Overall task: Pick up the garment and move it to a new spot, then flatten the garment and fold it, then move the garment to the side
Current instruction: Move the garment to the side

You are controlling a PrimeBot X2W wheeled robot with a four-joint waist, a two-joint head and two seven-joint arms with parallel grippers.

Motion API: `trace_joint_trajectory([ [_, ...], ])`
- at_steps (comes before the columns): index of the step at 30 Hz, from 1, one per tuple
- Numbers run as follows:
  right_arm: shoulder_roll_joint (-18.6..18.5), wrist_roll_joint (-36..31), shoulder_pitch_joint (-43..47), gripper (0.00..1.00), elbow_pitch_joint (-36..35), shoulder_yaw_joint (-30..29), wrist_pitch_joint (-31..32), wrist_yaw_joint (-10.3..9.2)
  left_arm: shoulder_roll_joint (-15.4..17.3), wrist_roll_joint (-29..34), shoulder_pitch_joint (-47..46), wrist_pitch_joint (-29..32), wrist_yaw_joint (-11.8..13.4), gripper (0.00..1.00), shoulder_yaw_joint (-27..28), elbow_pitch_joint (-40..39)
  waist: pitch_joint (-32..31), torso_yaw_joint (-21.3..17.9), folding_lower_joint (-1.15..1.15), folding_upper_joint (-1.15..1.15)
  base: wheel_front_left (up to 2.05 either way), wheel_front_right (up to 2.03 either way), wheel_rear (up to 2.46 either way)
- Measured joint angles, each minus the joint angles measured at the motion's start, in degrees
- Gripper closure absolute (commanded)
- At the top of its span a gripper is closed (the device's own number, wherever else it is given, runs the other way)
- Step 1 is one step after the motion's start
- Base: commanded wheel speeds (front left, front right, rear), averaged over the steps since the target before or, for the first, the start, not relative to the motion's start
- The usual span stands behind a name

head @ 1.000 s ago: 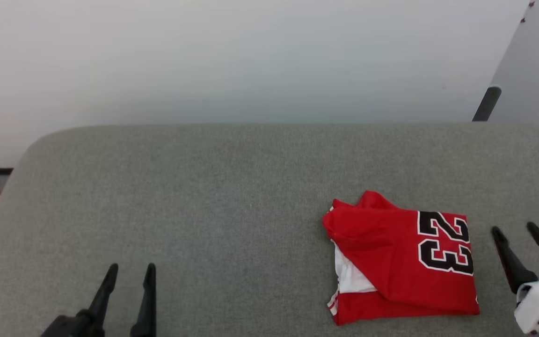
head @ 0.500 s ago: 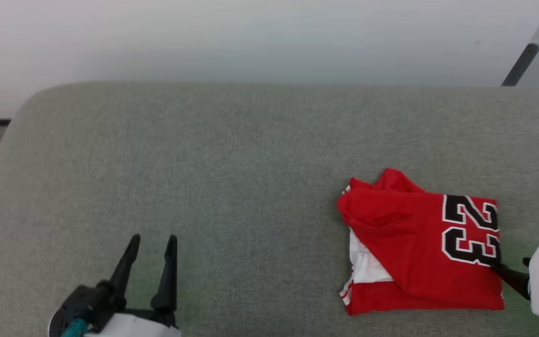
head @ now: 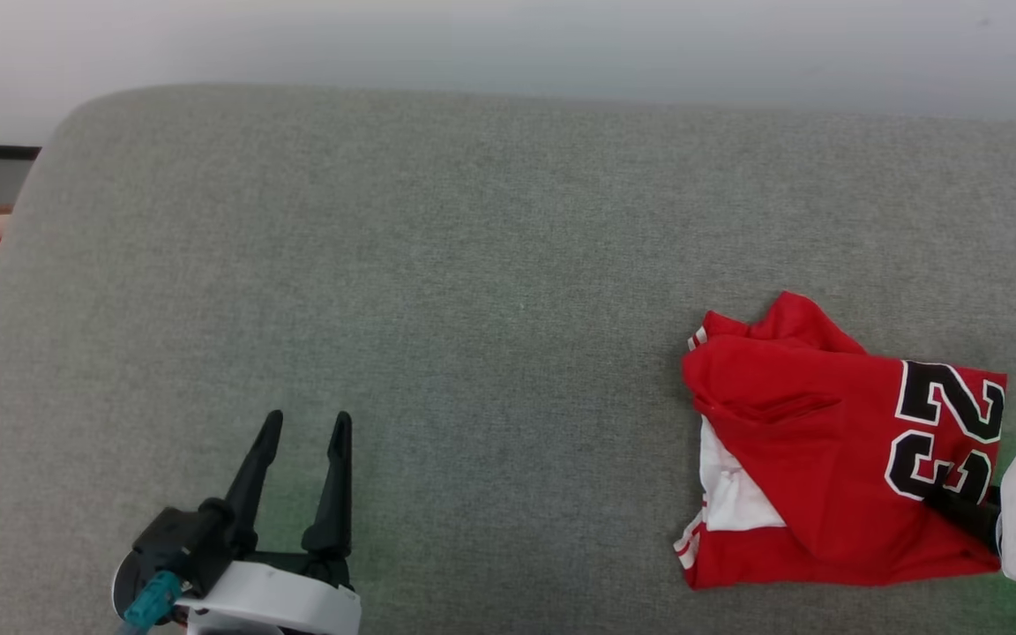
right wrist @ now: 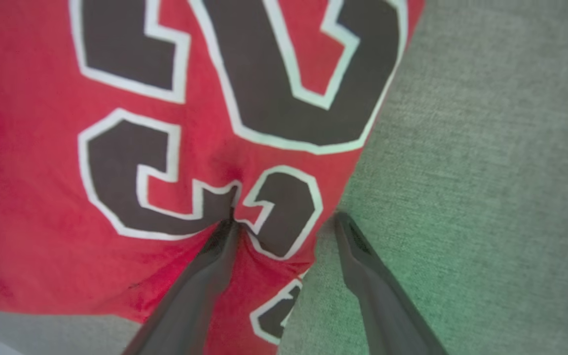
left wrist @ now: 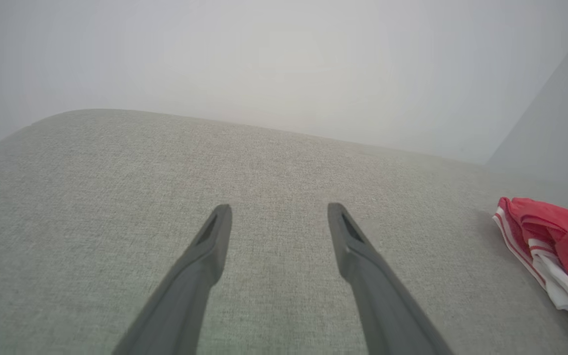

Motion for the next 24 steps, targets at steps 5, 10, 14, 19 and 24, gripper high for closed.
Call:
trace_joint_trajectory([
  [5,0.98,1.20,0.02,1.00,-0.12,0.24,-3.33,0.00,-0.57,0.41,-0.01,0.00,-0.29,0.00,0.57,0.24,-0.37,-0.30,0.00,0.00,0.00,0.00,0.00],
  [10,0.41,2.21,-0.05,1.00,-1.77,-1.01,-7.90,0.01,-0.79,0.58,0.00,-0.01,-0.36,0.00,1.09,-0.32,-0.73,-2.08,0.00,0.00,0.00,0.00,0.00],
  [14,-1.77,3.27,-0.45,1.00,-2.86,-3.27,-10.44,0.01,-0.79,0.98,-0.27,-0.01,-0.43,0.00,0.69,-0.70,-0.75,-4.31,0.00,0.00,0.00,0.00,0.00],
  [19,-3.48,3.36,-2.16,1.00,-3.21,-7.40,-13.73,0.01,-0.71,1.42,-2.65,-0.10,-0.54,0.00,-0.37,-1.57,-0.33,-7.52,0.00,0.00,0.00,0.00,0.00],
  [24,-4.12,3.72,-3.52,1.00,-1.93,-9.60,-14.90,0.01,0.14,1.51,-5.51,-0.10,-0.55,0.00,-2.60,-2.26,0.46,-11.00,0.00,0.00,0.00,0.00,0.00],
])
